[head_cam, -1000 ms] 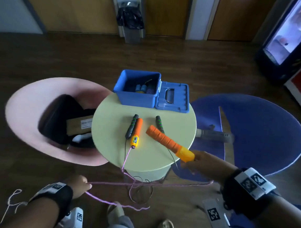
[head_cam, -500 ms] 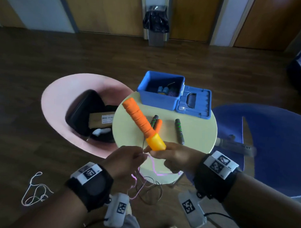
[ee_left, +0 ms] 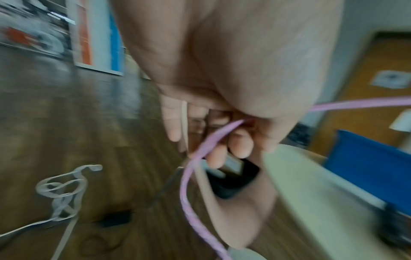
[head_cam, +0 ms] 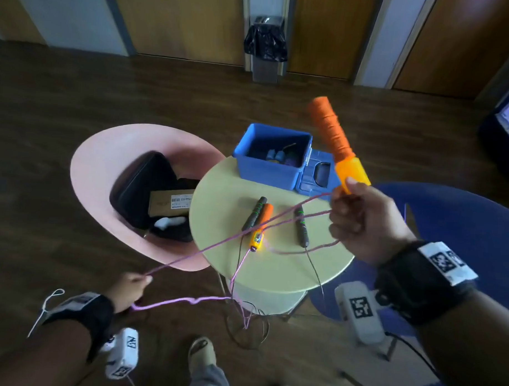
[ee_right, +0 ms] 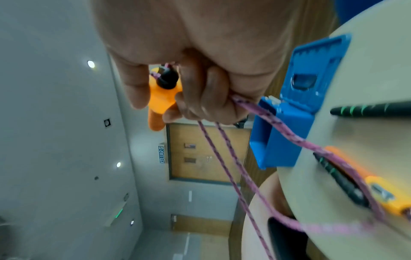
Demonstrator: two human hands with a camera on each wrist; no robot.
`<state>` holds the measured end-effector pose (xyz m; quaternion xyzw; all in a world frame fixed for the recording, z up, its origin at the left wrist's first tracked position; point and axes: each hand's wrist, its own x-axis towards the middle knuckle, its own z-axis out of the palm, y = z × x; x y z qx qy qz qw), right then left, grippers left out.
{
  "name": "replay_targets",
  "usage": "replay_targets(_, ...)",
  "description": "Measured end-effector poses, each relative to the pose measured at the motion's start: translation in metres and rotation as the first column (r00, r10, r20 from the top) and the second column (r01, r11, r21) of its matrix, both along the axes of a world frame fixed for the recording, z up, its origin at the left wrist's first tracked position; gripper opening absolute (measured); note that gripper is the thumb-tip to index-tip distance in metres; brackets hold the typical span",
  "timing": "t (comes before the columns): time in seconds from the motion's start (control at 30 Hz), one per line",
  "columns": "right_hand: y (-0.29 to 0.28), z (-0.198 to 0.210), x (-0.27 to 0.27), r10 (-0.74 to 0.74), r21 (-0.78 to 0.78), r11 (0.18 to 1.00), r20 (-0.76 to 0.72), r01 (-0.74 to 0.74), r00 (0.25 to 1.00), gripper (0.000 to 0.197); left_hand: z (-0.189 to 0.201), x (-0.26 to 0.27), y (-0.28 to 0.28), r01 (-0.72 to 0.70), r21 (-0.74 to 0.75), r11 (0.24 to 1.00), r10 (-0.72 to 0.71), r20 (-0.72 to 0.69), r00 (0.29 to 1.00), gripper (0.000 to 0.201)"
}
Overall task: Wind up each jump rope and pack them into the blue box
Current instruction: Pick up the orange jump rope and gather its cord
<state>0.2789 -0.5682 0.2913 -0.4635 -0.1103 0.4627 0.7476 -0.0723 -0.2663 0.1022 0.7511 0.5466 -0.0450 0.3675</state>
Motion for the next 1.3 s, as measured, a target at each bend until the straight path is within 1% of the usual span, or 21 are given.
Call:
replay_targets(0.07,-0.009,0.001,0.007,-0.087,-0.046,0.995,0.011,0.087,0.996,0.024,0.004,-0.021,0.015,-0.231,-0.055,0.971,0.229,-0.025,0.973,0.047)
replay_targets(0.1,-0.011,0.000,0.007,-0.107,-0.067,0.992,0.019,0.108,0.994,0.024,0.010,-0.025,0.021,-0.355,-0.116,0.928,0.358,0.003,0.934,0.047)
replay_targets(0.13,-0.011,-0.002,0.006,-0.117,-0.087,0.989,0.025,0.118,0.993,0.023,0.018,-0.024,0.026,-0.465,-0.186,0.866,0.483,0.063,0.874,0.050)
replay_targets(0.17,-0.009,-0.003,0.002,-0.121,-0.108,0.986,0.028,0.123,0.992,0.022,0.027,-0.020,0.030,-0.530,-0.240,0.814,0.568,0.133,0.812,0.055)
replay_targets(0.2,-0.005,-0.005,-0.003,-0.122,-0.127,0.984,0.026,0.125,0.992,0.022,0.038,-0.009,0.035,-0.566,-0.260,0.782,0.619,0.224,0.753,0.058)
replay_targets(0.27,0.006,-0.011,-0.015,-0.096,-0.161,0.982,0.021,0.099,0.995,0.021,0.067,0.019,0.037,-0.577,-0.275,0.769,0.637,0.408,0.654,0.051)
replay_targets(0.3,0.012,-0.015,-0.021,-0.061,-0.171,0.983,0.025,0.064,0.998,0.020,0.082,0.035,0.034,-0.540,-0.243,0.806,0.583,0.484,0.652,0.048)
replay_targets(0.33,0.018,-0.019,-0.027,-0.011,-0.179,0.984,0.038,0.018,0.999,0.018,0.097,0.049,0.026,-0.477,-0.161,0.864,0.481,0.541,0.689,0.048)
replay_targets(0.4,0.028,-0.024,-0.039,0.094,-0.214,0.974,0.091,-0.073,0.991,0.019,0.118,0.073,0.006,-0.306,-0.008,0.952,0.255,0.575,0.778,0.051)
replay_targets(0.43,0.032,-0.025,-0.045,0.132,-0.232,0.967,0.113,-0.103,0.985,0.018,0.123,0.082,-0.005,-0.206,0.018,0.978,0.162,0.552,0.818,0.051)
replay_targets(0.47,0.035,-0.028,-0.050,0.159,-0.247,0.961,0.121,-0.125,0.980,0.017,0.124,0.092,-0.015,-0.104,-0.002,0.995,0.090,0.524,0.847,0.051)
replay_targets(0.53,0.041,-0.033,-0.057,0.191,-0.275,0.948,0.093,-0.160,0.977,0.018,0.112,0.107,-0.028,0.036,-0.078,0.996,0.003,0.452,0.892,0.055)
replay_targets(0.57,0.043,-0.037,-0.059,0.199,-0.295,0.940,0.067,-0.171,0.978,0.017,0.104,0.113,-0.032,0.131,-0.064,0.989,-0.096,0.396,0.913,0.061)
replay_targets(0.6,0.045,-0.043,-0.060,0.198,-0.326,0.929,0.043,-0.174,0.979,0.017,0.096,0.116,-0.035,0.241,-0.036,0.970,-0.219,0.303,0.927,0.063)
replay_targets(0.63,0.047,-0.049,-0.059,0.188,-0.369,0.914,0.022,-0.167,0.982,0.017,0.088,0.119,-0.038,0.327,-0.027,0.945,-0.317,0.187,0.930,0.059)
replay_targets(0.7,0.051,-0.063,-0.057,0.157,-0.470,0.872,-0.004,-0.140,0.988,0.020,0.074,0.121,-0.046,0.419,-0.097,0.903,-0.413,0.082,0.907,0.054)
replay_targets(0.8,0.058,-0.087,-0.050,0.105,-0.557,0.824,-0.028,-0.103,0.994,0.023,0.049,0.125,-0.049,0.453,-0.157,0.877,-0.450,0.061,0.891,0.051)
replay_targets(0.9,0.067,-0.108,-0.046,0.041,-0.611,0.788,-0.063,-0.071,0.997,0.024,0.021,0.135,-0.041,0.504,-0.107,0.857,-0.507,-0.001,0.862,0.058)
replay_targets(1.03,0.080,-0.126,-0.045,-0.053,-0.646,0.762,-0.143,-0.053,0.988,0.025,0.002,0.165,-0.034,0.580,-0.085,0.810,-0.584,-0.043,0.810,0.058)
replay_targets(1.17,0.080,-0.138,-0.046,-0.146,-0.662,0.749,-0.203,-0.026,0.968,0.028,-0.010,0.205,-0.028,0.617,-0.045,0.786,-0.618,-0.111,0.778,0.044)
replay_targets(1.3,0.069,-0.144,-0.047,-0.226,-0.658,0.753,-0.264,-0.003,0.938,0.029,-0.021,0.232,-0.029,0.708,-0.022,0.706,-0.694,-0.222,0.685,0.043)
